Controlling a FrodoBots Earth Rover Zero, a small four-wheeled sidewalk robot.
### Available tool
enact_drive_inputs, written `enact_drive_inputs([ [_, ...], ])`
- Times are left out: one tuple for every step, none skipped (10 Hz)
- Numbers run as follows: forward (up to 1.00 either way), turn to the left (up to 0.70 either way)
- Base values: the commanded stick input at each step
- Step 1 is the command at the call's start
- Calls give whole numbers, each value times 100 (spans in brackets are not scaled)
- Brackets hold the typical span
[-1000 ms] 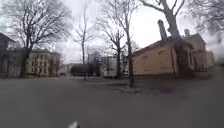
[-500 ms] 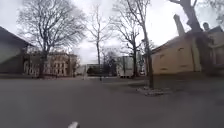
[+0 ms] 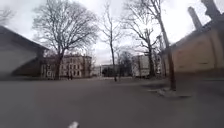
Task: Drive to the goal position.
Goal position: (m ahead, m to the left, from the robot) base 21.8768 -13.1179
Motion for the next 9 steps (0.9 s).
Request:
enact_drive_inputs([
  [100,0],
  [100,0],
  [100,0],
  [100,0],
  [100,0],
  [100,-1],
  [100,-2],
  [100,-34],
  [100,-40],
])
